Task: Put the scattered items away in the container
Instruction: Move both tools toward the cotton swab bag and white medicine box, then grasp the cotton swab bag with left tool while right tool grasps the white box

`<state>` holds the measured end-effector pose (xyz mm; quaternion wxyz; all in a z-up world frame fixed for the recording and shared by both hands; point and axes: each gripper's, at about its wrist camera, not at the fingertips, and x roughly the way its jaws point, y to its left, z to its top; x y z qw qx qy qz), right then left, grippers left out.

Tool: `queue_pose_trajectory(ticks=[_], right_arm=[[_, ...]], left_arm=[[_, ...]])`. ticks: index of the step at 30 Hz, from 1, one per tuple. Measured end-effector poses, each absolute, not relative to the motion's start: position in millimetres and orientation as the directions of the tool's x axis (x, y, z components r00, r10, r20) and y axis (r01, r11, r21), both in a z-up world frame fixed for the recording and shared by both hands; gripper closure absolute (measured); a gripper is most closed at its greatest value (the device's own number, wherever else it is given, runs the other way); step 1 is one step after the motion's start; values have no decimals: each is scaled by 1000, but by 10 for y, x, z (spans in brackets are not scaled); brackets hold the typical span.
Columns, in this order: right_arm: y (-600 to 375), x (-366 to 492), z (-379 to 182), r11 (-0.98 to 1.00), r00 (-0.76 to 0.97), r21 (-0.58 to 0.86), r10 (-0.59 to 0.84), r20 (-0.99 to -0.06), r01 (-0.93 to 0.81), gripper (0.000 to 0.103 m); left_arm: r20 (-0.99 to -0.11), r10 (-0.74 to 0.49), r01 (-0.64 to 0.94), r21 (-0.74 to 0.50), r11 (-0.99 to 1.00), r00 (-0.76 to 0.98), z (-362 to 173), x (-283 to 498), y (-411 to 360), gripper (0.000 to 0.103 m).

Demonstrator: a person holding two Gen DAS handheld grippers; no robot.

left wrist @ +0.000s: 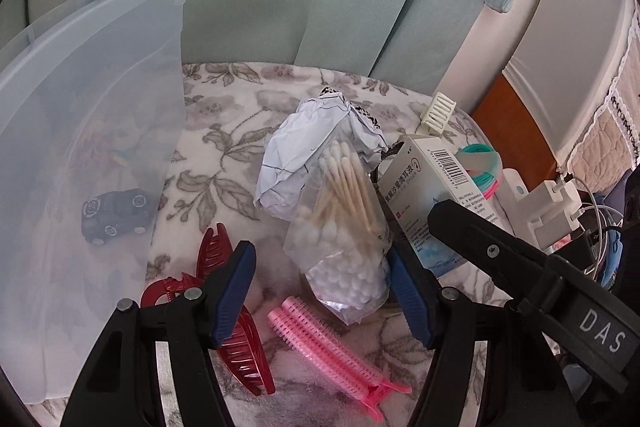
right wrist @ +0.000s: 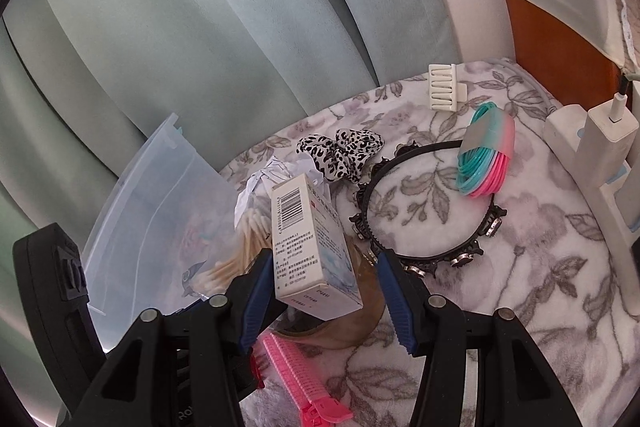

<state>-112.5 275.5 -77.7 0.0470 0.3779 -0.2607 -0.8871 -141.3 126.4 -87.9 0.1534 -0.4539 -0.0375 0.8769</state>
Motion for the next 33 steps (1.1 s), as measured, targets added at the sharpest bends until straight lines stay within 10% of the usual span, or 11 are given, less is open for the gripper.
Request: queue_pose_trajectory(ticks=[8,33], right_arm=[[2885,-1124,-897,-800,-703,578,-319,-635,-159,75],[2925,-459,-402,-755,-783,640,-307,-541,-145,76]], left_arm=[[-772,329,-266,-214,-940,-544,-856,-1422,1326,56],[-753,337,-234,-246,-941,-565,-513,-935,1237,72]])
